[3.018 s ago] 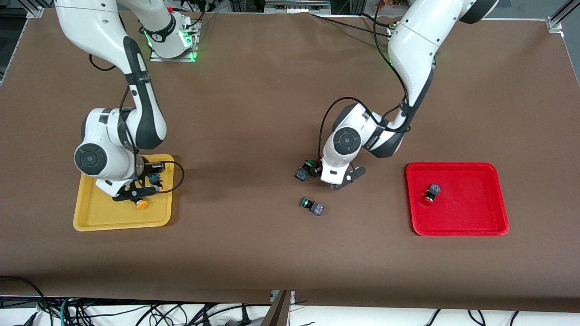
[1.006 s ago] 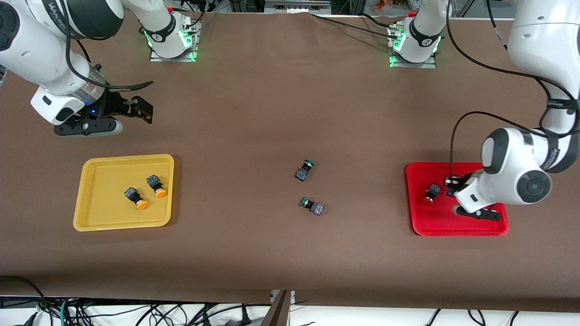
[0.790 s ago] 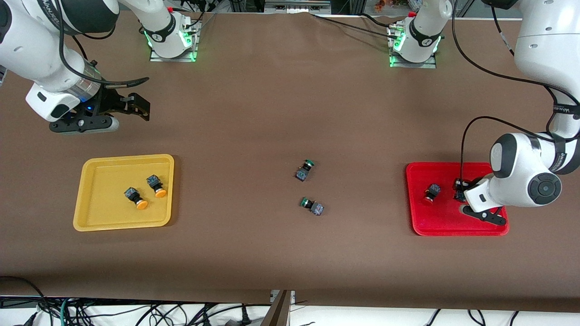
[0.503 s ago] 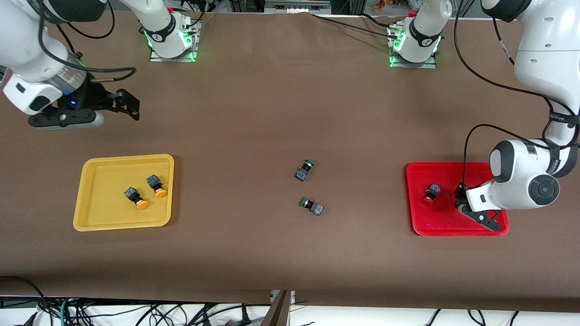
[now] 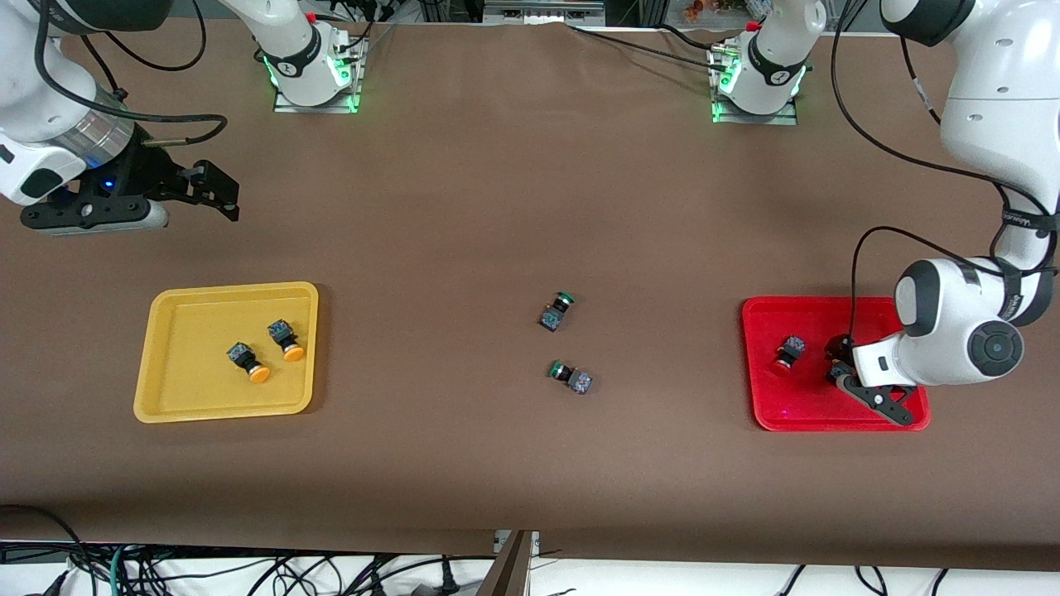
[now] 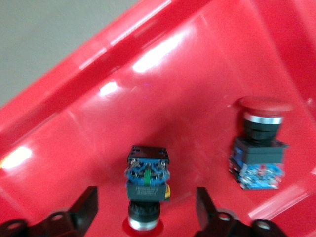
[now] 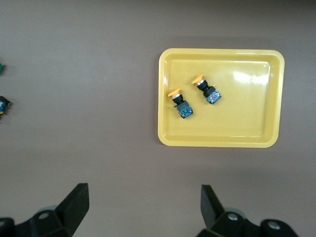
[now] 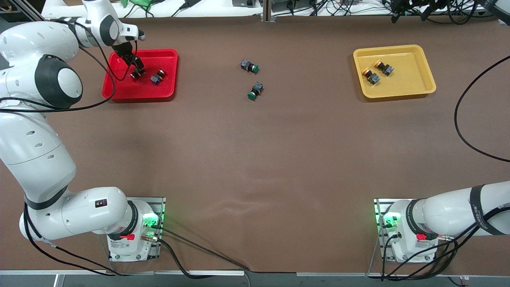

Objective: Place red and yellow buttons in trays

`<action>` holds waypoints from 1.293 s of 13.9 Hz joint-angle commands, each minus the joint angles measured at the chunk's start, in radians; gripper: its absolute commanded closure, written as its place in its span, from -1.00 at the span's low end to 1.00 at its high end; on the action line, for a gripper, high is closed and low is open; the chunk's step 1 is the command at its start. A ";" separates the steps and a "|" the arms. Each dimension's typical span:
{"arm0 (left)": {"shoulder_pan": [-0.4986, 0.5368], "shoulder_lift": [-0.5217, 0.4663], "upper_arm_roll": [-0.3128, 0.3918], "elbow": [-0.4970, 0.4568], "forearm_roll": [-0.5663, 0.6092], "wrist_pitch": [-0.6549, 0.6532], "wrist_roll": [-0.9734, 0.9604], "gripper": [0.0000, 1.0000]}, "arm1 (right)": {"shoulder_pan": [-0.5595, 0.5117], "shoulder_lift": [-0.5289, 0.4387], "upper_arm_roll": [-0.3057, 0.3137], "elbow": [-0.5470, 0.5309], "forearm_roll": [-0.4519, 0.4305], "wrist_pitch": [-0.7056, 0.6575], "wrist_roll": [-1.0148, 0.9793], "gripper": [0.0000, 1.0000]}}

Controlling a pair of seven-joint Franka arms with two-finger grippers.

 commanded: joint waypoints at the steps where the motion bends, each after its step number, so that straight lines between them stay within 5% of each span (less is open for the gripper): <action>1: -0.002 -0.146 -0.047 -0.015 0.006 -0.142 -0.040 -1.00 | -0.034 0.025 -0.008 0.041 -0.004 -0.019 -0.016 -0.99; 4: -0.001 -0.250 -0.108 0.002 0.000 -0.286 -0.108 -1.00 | -0.032 0.030 -0.009 0.058 -0.013 -0.019 -0.007 -0.99; 8: -0.002 -0.307 -0.186 0.199 -0.053 -0.591 -0.160 -1.00 | -0.029 0.051 -0.008 0.063 -0.016 -0.021 -0.008 -0.99; 11: -0.004 -0.384 -0.220 0.226 -0.050 -0.688 -0.385 -1.00 | -0.034 0.055 -0.009 0.072 -0.015 -0.021 -0.016 -0.99; 13: -0.089 -0.447 -0.161 0.212 -0.050 -0.689 -0.480 -1.00 | -0.032 0.058 -0.009 0.081 -0.006 -0.021 -0.005 -0.99; 15: -0.224 -0.487 0.035 0.194 -0.101 -0.663 -0.530 -1.00 | -0.035 0.076 -0.009 0.084 -0.007 -0.021 -0.013 -0.99; 18: -0.257 -0.724 0.111 -0.146 -0.160 -0.420 -0.548 -1.00 | -0.034 0.078 -0.011 0.089 -0.007 -0.021 -0.007 -0.99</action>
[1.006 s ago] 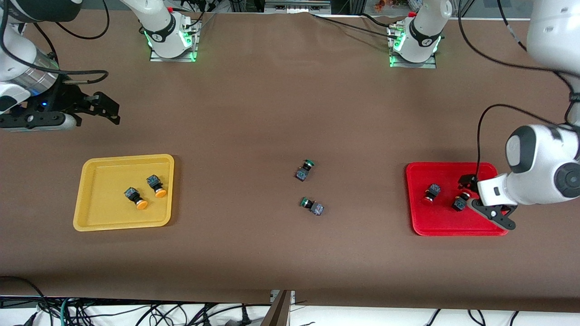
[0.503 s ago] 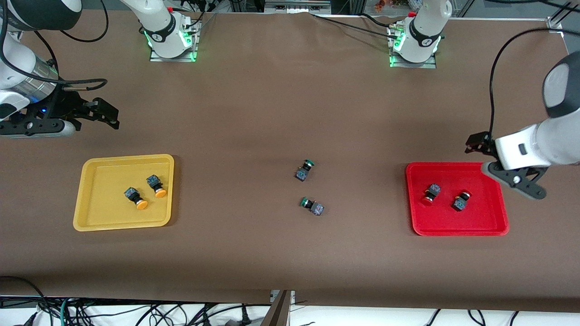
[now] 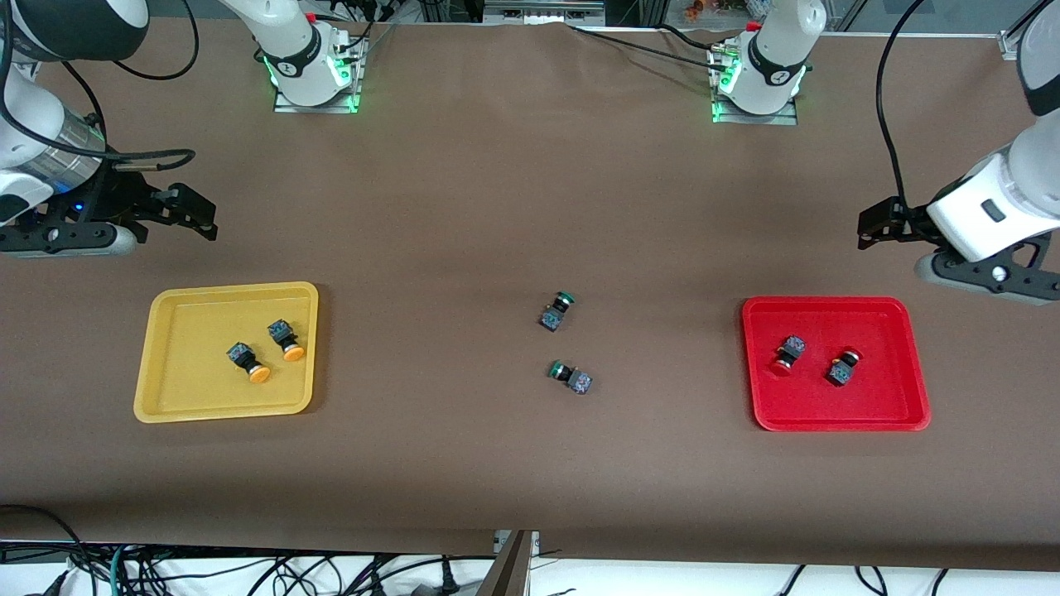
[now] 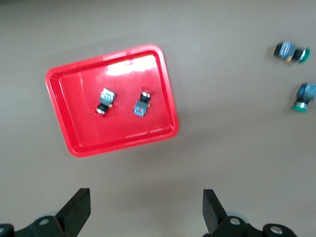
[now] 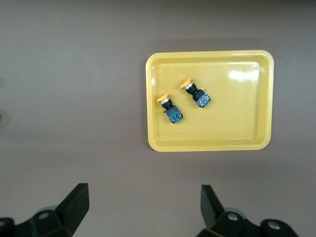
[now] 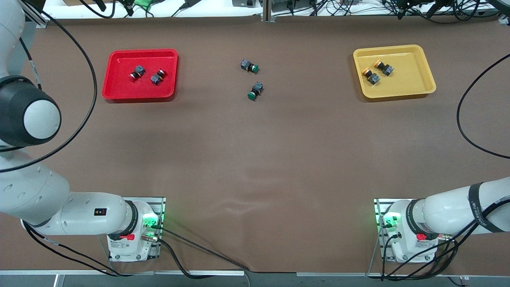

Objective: Place red and yellow buttons in trays

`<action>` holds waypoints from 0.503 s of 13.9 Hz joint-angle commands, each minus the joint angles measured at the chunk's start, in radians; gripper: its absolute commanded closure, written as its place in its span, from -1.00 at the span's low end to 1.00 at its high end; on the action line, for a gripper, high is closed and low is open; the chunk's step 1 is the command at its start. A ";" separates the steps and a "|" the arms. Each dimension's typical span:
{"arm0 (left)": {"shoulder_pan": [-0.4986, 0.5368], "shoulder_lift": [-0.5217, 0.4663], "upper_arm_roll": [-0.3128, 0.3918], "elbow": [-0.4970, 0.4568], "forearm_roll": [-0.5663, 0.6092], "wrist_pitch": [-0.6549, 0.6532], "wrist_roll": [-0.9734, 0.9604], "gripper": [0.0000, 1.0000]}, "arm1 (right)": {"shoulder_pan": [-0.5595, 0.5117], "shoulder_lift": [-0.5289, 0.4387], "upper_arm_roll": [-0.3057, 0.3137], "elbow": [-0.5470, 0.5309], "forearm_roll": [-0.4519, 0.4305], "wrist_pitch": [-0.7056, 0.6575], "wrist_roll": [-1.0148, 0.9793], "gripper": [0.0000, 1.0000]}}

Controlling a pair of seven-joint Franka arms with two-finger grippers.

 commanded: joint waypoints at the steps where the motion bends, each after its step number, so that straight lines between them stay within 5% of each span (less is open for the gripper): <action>1: -0.016 -0.253 0.057 -0.372 -0.030 0.200 -0.061 -1.00 | -0.004 0.015 0.004 0.039 -0.006 -0.021 -0.003 -0.99; 7: -0.048 -0.254 0.100 -0.378 -0.023 0.197 -0.092 -1.00 | -0.004 0.015 0.004 0.039 -0.005 -0.021 -0.001 -0.99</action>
